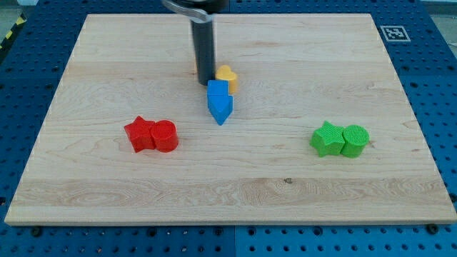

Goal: Push the yellow heart towards the top right

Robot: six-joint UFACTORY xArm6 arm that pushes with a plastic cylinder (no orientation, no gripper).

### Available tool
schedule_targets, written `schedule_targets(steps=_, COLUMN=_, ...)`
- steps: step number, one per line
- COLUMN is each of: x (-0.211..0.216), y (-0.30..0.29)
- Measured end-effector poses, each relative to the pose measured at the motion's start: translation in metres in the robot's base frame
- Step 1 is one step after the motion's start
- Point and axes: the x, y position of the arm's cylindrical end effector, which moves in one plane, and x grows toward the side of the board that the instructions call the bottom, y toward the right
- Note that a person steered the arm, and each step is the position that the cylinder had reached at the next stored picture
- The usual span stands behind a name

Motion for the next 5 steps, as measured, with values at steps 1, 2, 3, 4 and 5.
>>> schedule_targets(steps=1, x=0.037, y=0.029)
schedule_targets(steps=2, x=0.039, y=0.059)
schedule_targets(steps=3, x=0.027, y=0.061)
schedule_targets(steps=4, x=0.028, y=0.029)
schedule_targets(steps=5, x=0.042, y=-0.015)
